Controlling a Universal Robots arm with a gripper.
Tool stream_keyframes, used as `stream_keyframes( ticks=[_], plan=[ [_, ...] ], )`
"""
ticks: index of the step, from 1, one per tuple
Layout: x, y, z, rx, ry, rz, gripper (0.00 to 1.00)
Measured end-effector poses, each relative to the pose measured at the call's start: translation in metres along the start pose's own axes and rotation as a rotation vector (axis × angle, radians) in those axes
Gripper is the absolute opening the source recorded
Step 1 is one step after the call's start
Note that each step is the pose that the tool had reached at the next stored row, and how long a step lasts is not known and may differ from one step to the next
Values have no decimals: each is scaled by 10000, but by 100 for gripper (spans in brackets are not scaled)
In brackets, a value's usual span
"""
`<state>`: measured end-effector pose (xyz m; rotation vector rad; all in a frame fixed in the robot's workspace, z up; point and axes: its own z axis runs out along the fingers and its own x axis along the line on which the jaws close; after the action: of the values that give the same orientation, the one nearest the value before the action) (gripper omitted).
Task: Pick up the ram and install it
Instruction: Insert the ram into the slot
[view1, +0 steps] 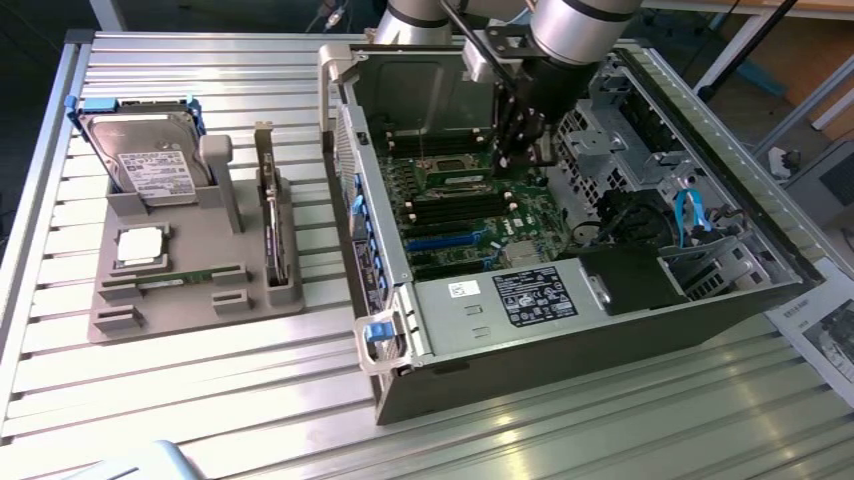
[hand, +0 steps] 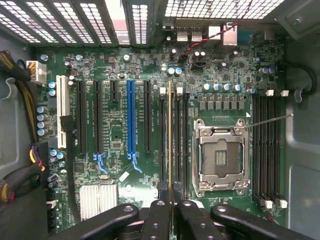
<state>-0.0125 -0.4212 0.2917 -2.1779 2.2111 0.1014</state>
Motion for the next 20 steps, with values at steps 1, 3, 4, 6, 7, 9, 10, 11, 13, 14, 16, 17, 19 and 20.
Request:
stream_keyframes(
  ticks=[1,3,4,6,7,9,10,11,13,14,16,17,19,20],
  plan=[
    [-7,0,16,2,26,1,12],
    [-12,-1,50,6,76,0,12],
    [-11,-1,60,7,91,0,12],
    [-10,-1,78,11,118,1,12],
    [-9,0,88,13,131,2,12],
    [-9,0,92,13,135,1,12],
    [-9,0,92,13,136,2,12],
    [-9,0,92,13,136,2,12],
    [-8,0,115,23,133,1,12],
    [-7,0,126,29,133,1,12],
    [-4,2,170,46,133,-1,12],
    [-3,2,183,50,133,0,12],
    [-1,3,213,56,133,-1,12],
    [0,3,226,59,133,-1,12]
  ],
)
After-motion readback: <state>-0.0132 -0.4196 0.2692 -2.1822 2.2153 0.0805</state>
